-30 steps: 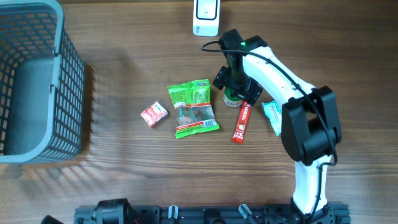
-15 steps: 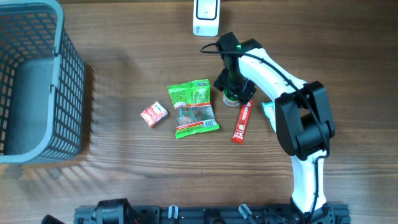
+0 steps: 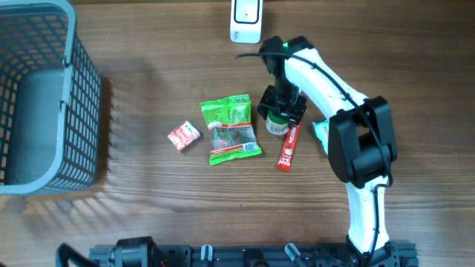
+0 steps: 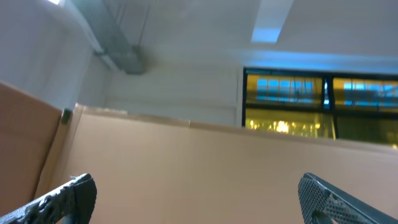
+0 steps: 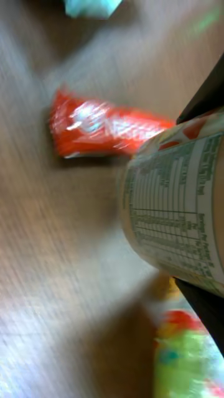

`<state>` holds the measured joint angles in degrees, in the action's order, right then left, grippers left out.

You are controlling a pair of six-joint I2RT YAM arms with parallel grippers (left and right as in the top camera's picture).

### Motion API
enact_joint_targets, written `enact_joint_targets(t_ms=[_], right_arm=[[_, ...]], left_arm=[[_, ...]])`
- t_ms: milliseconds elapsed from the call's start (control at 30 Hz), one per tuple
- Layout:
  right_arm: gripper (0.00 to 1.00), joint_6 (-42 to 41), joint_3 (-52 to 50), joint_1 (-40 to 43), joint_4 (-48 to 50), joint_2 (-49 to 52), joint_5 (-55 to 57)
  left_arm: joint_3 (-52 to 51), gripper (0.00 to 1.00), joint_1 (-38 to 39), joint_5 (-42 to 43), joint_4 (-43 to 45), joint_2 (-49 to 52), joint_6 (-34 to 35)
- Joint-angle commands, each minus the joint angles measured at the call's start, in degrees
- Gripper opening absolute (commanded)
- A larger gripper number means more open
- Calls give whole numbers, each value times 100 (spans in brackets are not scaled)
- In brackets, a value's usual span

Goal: Scan the item barcode
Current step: 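Lower the right gripper and grasp the green-lidded jar, then lift the jar and hold its label under the scanner, right gripper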

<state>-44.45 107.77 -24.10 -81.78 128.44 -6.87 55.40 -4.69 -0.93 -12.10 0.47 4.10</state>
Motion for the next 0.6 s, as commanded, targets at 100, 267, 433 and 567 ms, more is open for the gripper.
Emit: enact_joint_targets(t_ms=[100,267,433,567], right_arm=[[66,1967,955,33,-1043,-378,-1596],[66,2031,953,31,-1043,-903,-2024],[67,2028,949,-118,-1040,-1670,-2022],[67,1961,949,-396,-1040,-2380,-2013]], left_arm=[[9,100,-46,66,-649,-15,-70],[9,100,-39,225,-1628,-15,424],[-321,100,-31,1397,-1801,-15,20],[-835,100,-31,1486,-2122,-15,-492]])
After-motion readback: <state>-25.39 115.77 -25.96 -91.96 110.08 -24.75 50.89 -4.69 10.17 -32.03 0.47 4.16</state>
